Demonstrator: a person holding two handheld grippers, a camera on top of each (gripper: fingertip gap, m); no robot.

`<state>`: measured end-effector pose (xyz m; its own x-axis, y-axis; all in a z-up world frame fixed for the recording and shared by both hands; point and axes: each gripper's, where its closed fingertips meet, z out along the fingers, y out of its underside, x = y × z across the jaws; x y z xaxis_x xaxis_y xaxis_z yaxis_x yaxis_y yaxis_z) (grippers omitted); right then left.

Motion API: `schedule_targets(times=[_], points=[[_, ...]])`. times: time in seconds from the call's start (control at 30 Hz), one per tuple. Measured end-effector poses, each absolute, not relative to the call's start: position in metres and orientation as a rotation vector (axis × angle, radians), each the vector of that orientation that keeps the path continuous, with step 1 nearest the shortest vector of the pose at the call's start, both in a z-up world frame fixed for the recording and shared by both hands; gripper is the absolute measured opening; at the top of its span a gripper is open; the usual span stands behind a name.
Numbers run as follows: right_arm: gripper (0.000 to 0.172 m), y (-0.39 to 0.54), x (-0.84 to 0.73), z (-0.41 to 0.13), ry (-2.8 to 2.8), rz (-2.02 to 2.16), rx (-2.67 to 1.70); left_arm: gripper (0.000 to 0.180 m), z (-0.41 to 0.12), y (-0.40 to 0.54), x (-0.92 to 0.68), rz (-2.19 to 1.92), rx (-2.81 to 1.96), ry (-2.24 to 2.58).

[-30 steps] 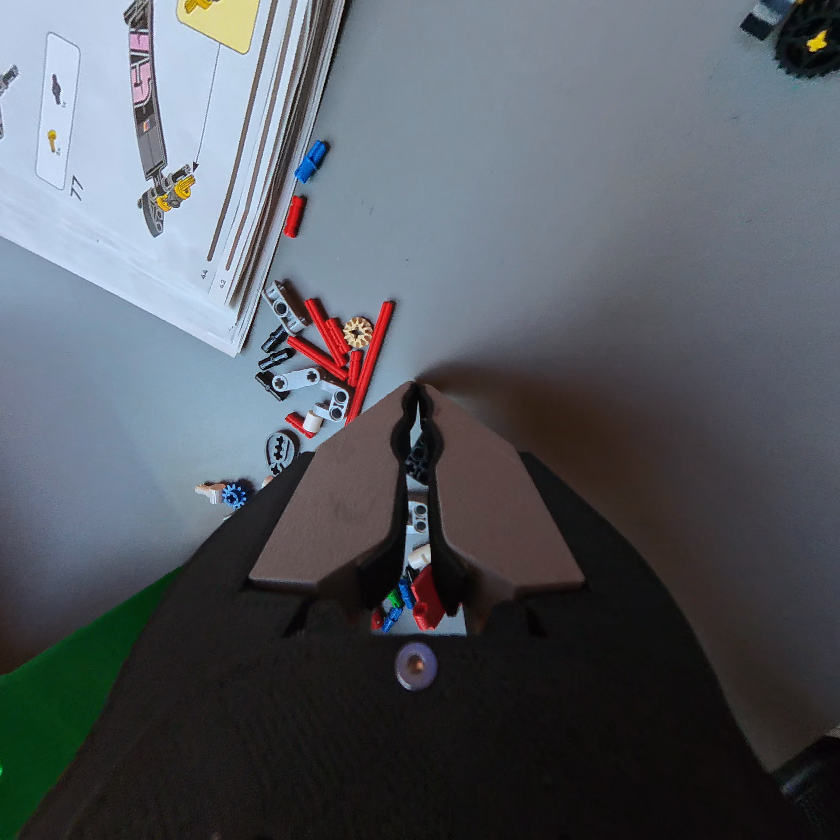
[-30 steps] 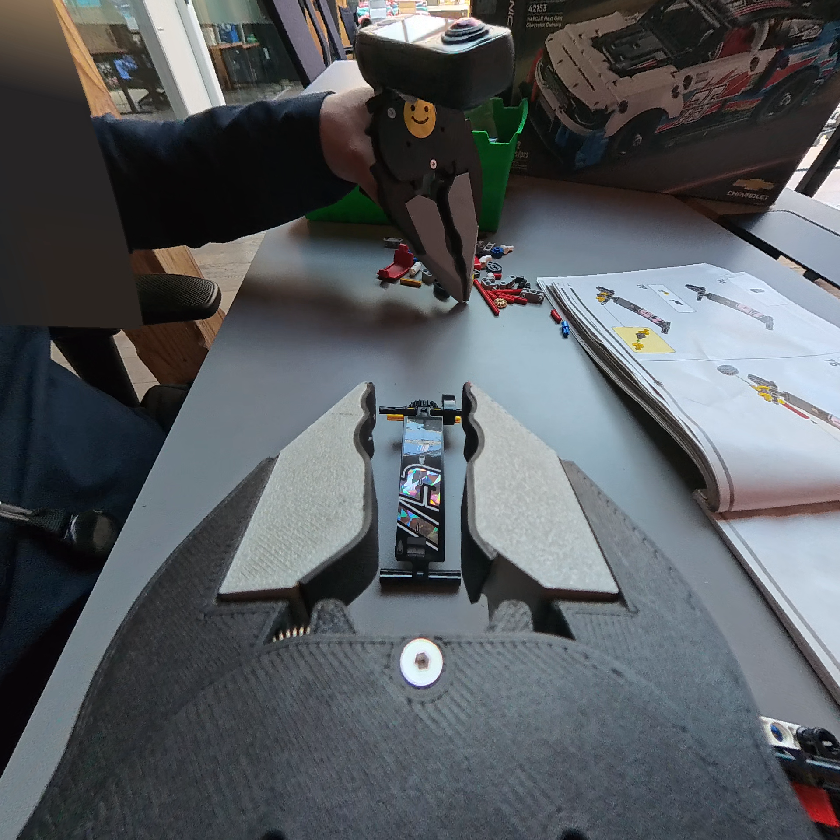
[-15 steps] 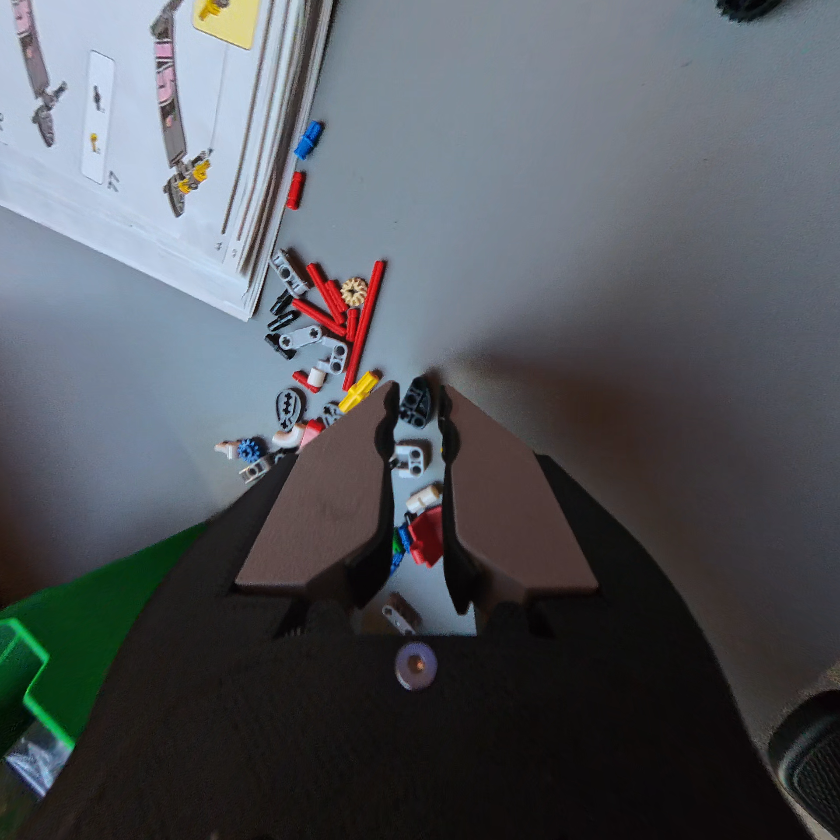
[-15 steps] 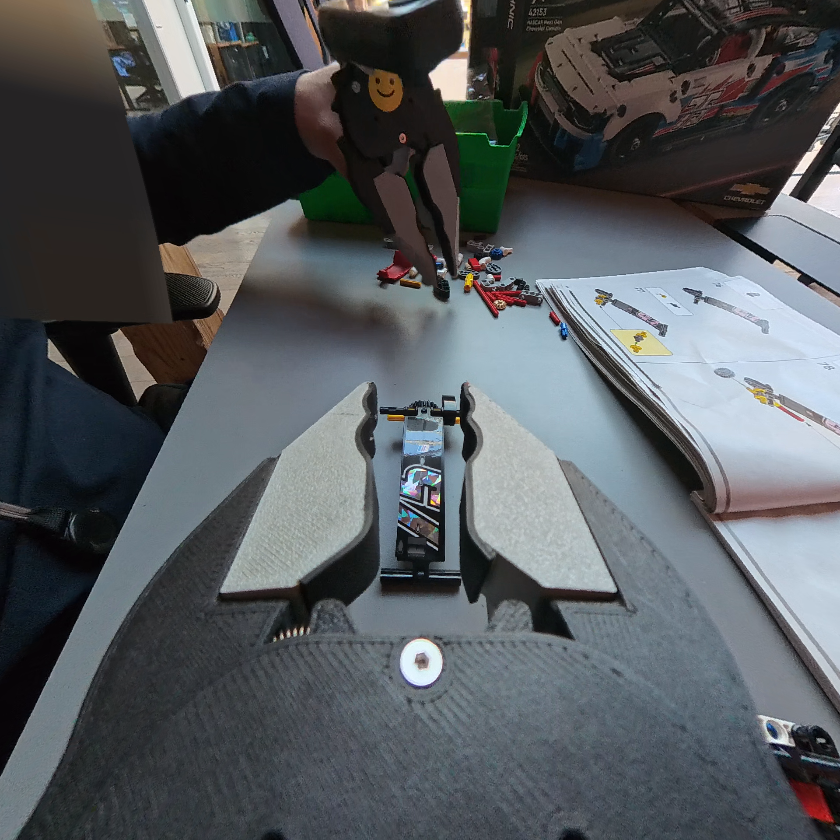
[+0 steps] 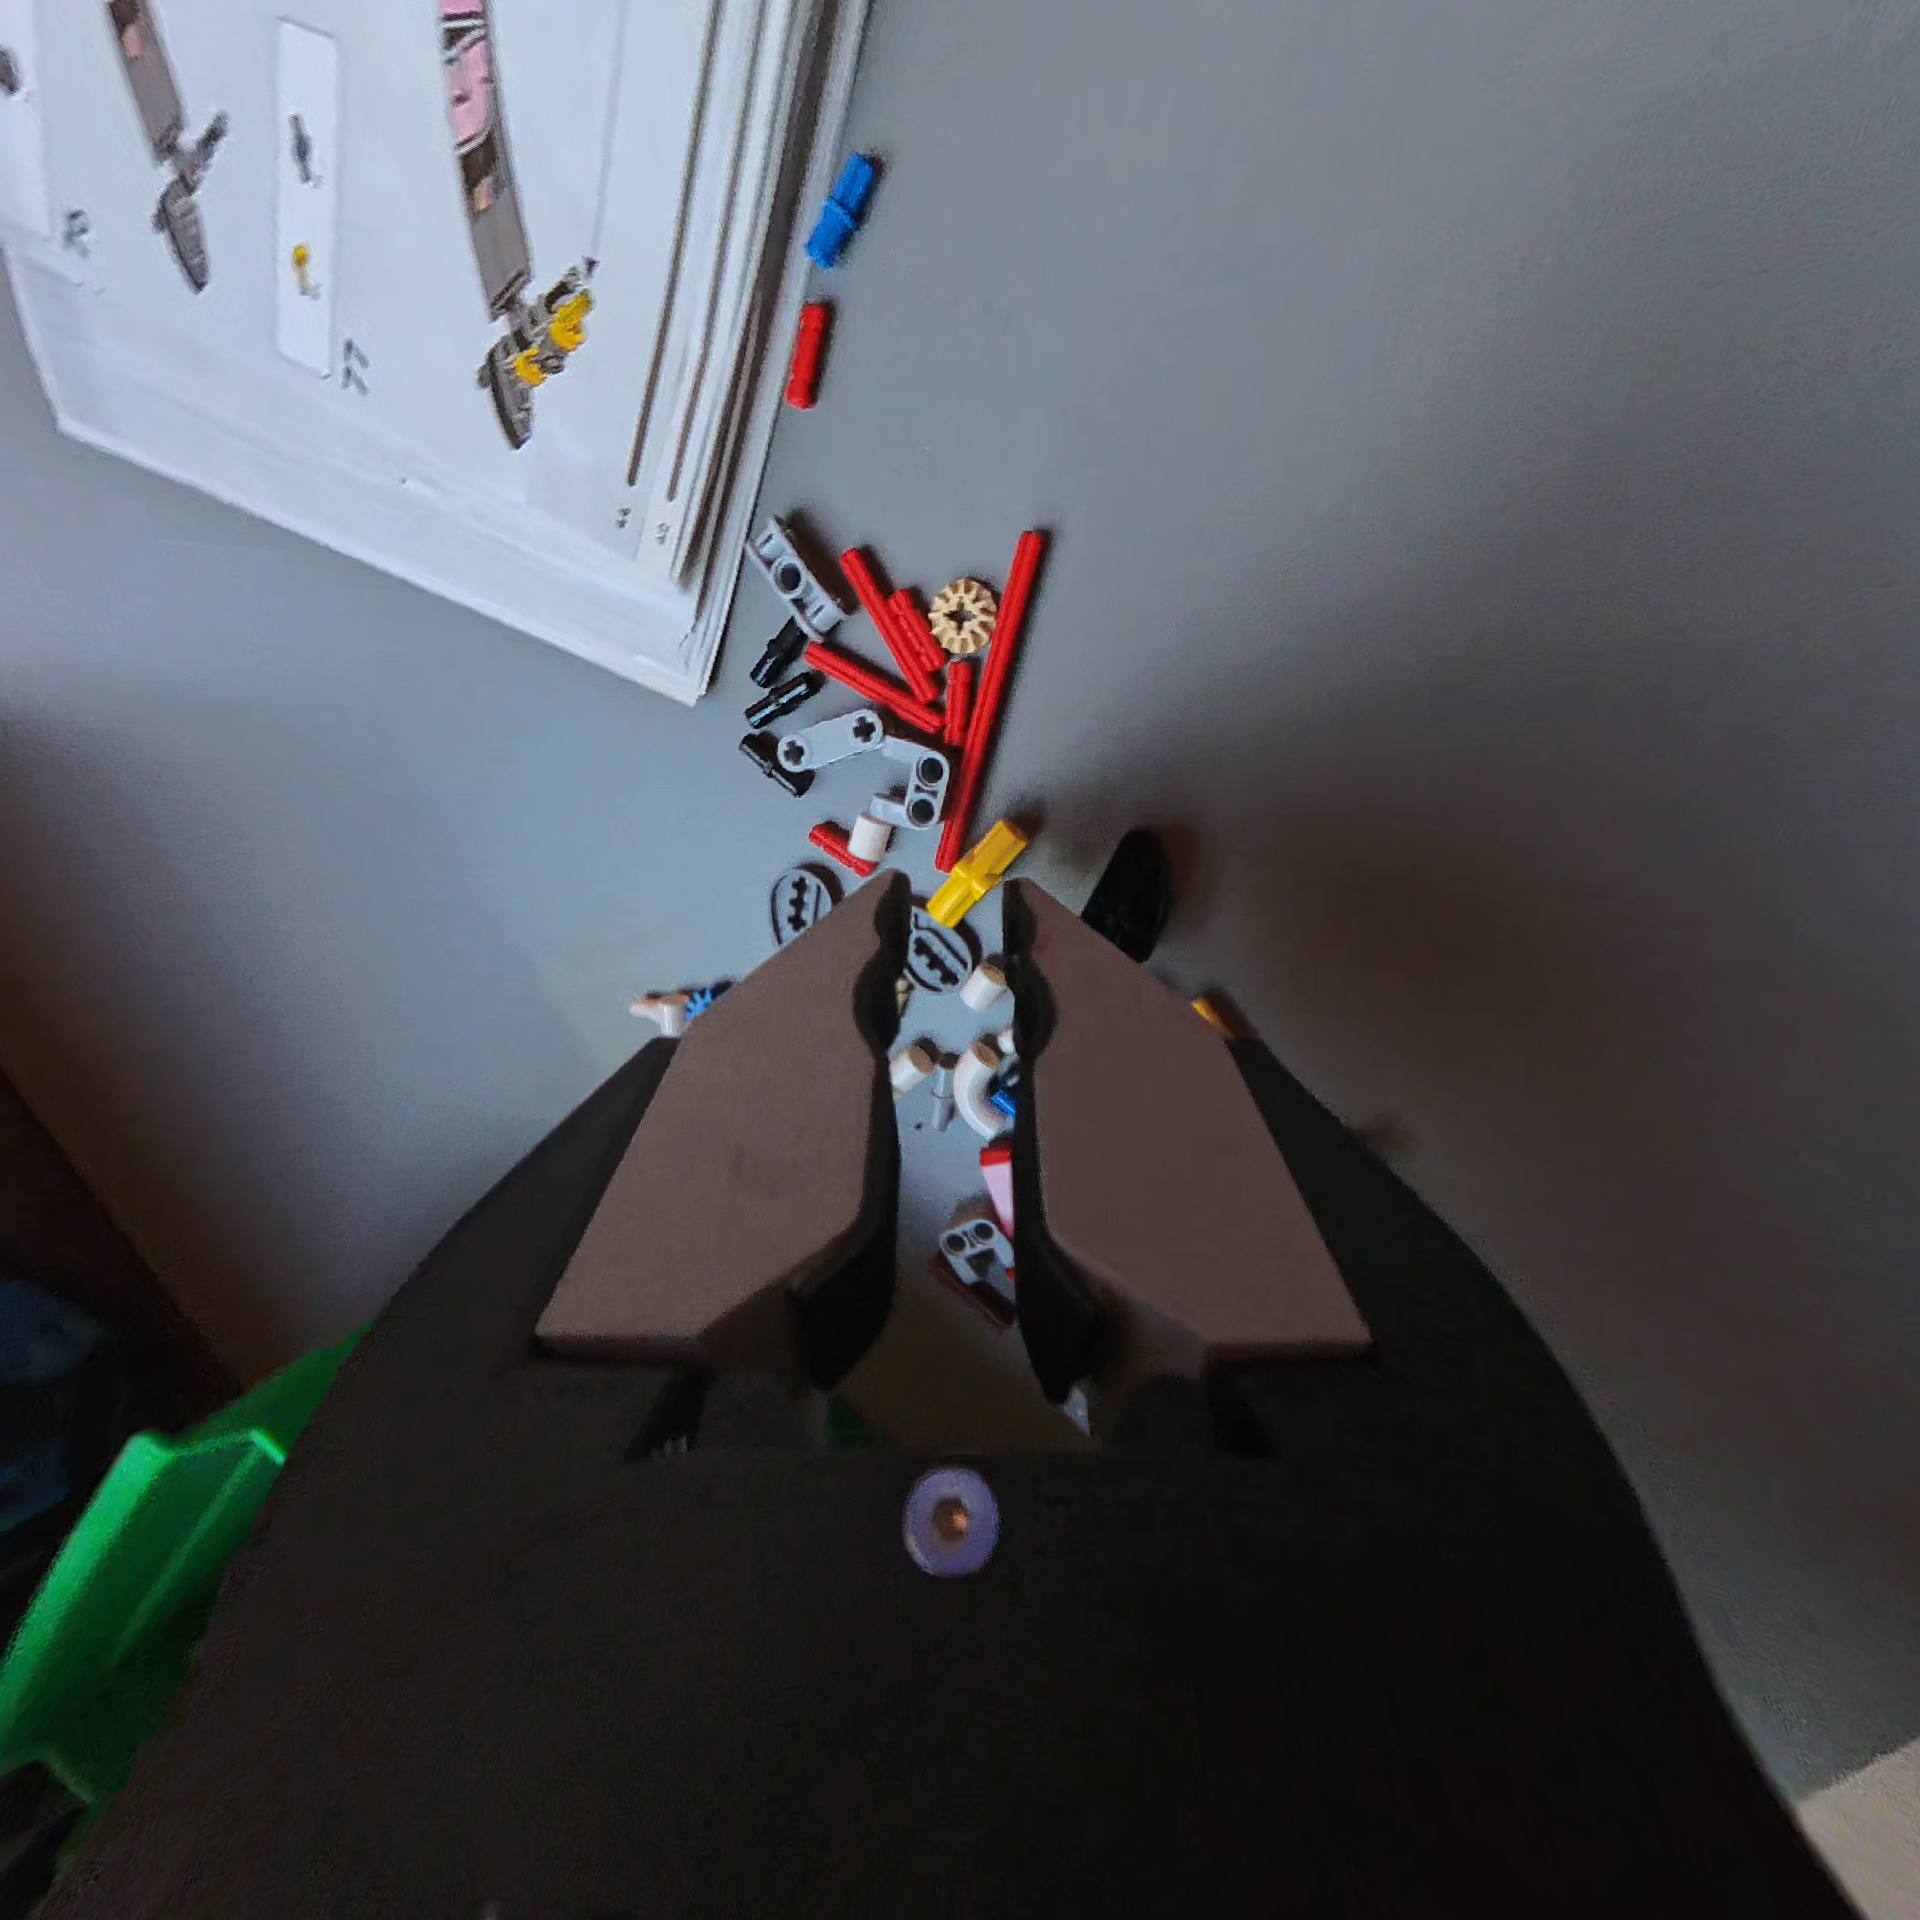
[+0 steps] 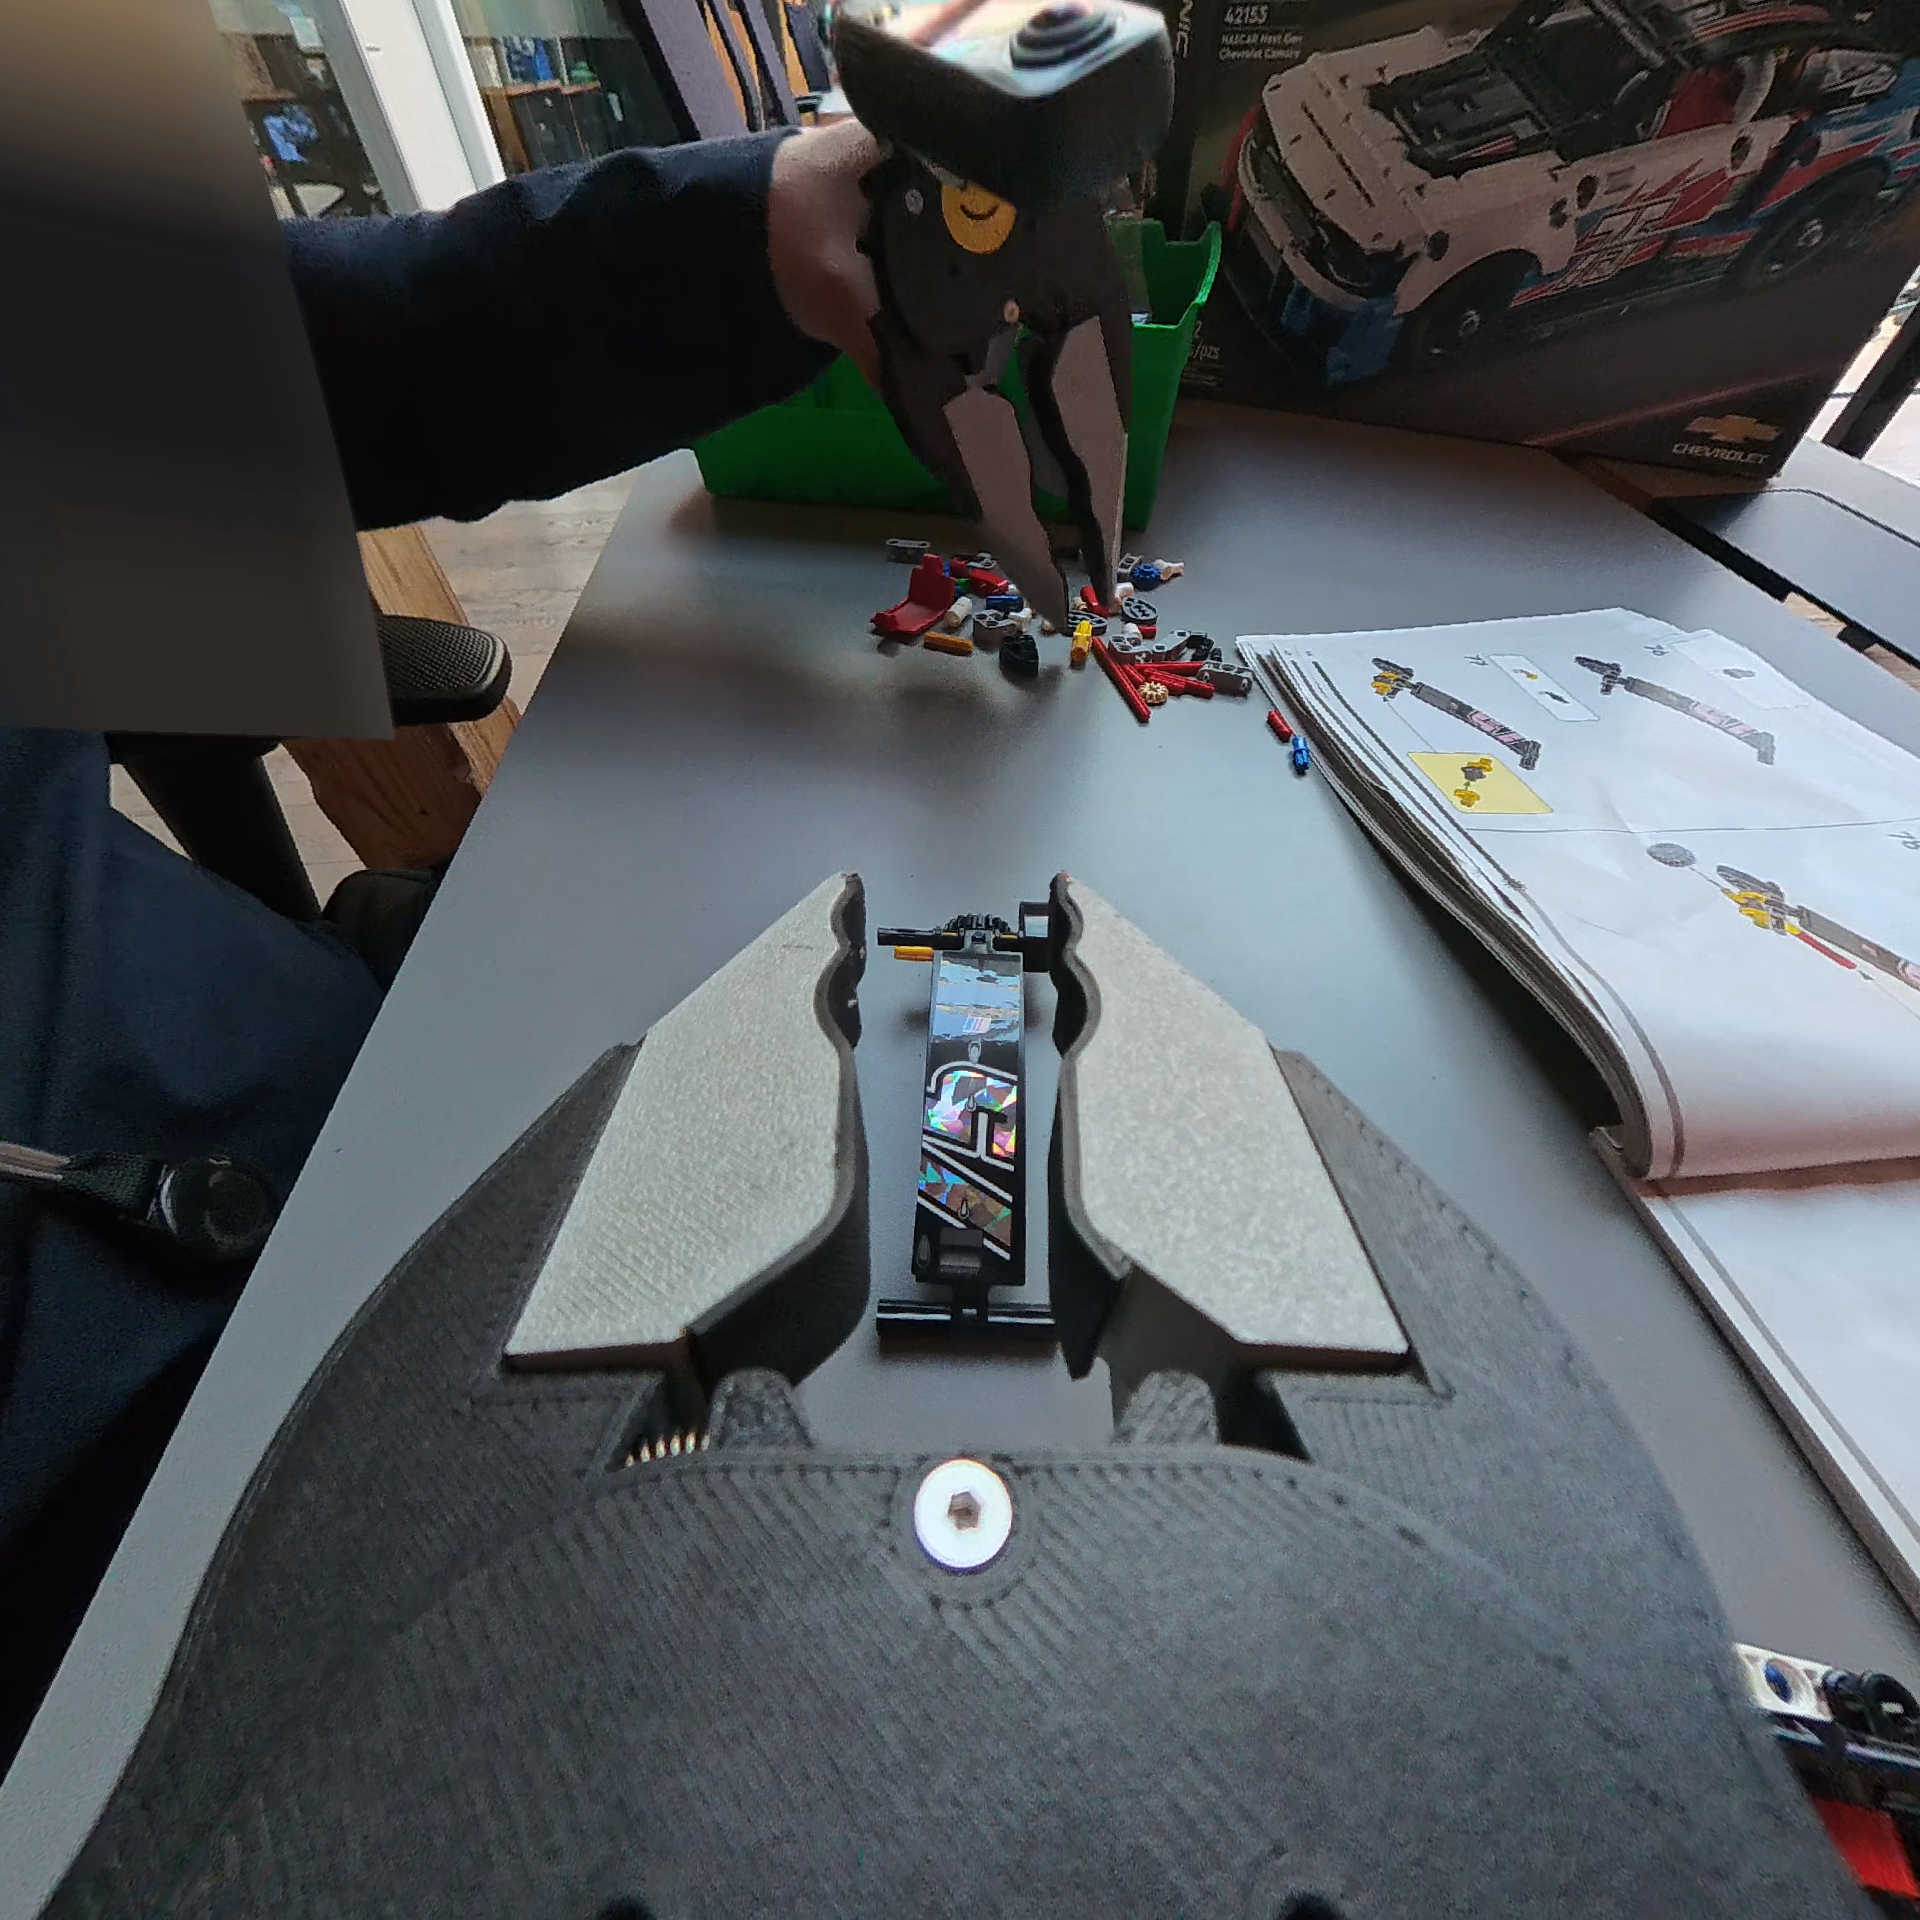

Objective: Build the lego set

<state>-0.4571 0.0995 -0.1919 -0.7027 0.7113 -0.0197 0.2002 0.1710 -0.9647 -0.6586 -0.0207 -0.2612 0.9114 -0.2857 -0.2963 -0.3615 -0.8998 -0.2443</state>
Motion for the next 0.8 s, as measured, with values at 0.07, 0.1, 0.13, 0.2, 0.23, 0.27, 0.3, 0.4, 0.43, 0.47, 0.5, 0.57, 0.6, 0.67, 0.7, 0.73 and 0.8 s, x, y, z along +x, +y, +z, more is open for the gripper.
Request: schedule_targets(times=[0.07,0.1,0.13,0.2,0.23,0.27,0.3,0.4,0.43,0.47,0.5,0.57,0.6,0.67,0.7,0.73,0.8], points=[[0.032,0.1,-0.457,-0.191,-2.009,1.557,-0.857,0.01,-0.268,-0.024,-0.66,0.363,-2.823,0.558],[0.032,0.1,-0.457,-0.19,-2.009,1.56,-0.856,0.009,-0.272,-0.026,-0.66,0.361,-2.846,0.583],[0.032,0.1,-0.457,-0.19,-2.009,1.561,-0.855,0.005,-0.272,-0.024,-0.66,0.364,-2.846,0.597],[0.032,0.099,-0.456,-0.19,-2.01,1.562,-0.851,0.004,-0.273,-0.024,-0.659,0.365,-2.859,0.603],[0.032,0.099,-0.456,-0.19,-2.012,1.561,-0.85,0.004,-0.273,-0.024,-0.659,0.372,-2.864,0.608],[0.032,0.098,-0.456,-0.19,-2.015,1.562,-0.848,0.004,-0.273,-0.023,-0.656,0.372,-2.863,0.618],[0.031,0.098,-0.456,-0.19,-2.016,1.562,-0.846,0.004,-0.273,-0.022,-0.654,0.37,-2.86,0.629],[0.031,0.097,-0.456,-0.19,-2.021,1.561,-0.843,0.004,-0.273,-0.018,-0.645,0.361,-2.852,0.676],[0.031,0.097,-0.455,-0.19,-2.02,1.56,-0.843,0.004,-0.273,-0.016,-0.642,0.357,-2.846,0.692],[0.031,0.097,-0.455,-0.19,-2.02,1.559,-0.843,0.004,-0.272,-0.014,-0.639,0.356,-2.841,0.703],[0.031,0.097,-0.455,-0.189,-2.018,1.557,-0.843,0.004,-0.271,-0.012,-0.638,0.363,-2.834,0.71],[0.031,0.098,-0.455,-0.188,-2.012,1.558,-0.843,0.004,-0.266,-0.008,-0.635,0.371,-2.817,0.715],[0.031,0.099,-0.455,-0.188,-2.009,1.56,-0.843,0.004,-0.263,-0.006,-0.633,0.369,-2.806,0.715],[0.031,0.099,-0.455,-0.187,-2.009,1.562,-0.844,0.004,-0.255,-0.001,-0.628,0.372,-2.775,0.714],[0.031,0.099,-0.455,-0.187,-2.01,1.564,-0.845,0.004,-0.25,0.003,-0.624,0.37,-2.753,0.713],[0.031,0.098,-0.455,-0.188,-2.013,1.565,-0.845,0.004,-0.246,0.008,-0.62,0.369,-2.725,0.712],[0.031,0.097,-0.455,-0.189,-2.018,1.561,-0.843,0.004,-0.238,0.021,-0.608,0.354,-2.662,0.714]])
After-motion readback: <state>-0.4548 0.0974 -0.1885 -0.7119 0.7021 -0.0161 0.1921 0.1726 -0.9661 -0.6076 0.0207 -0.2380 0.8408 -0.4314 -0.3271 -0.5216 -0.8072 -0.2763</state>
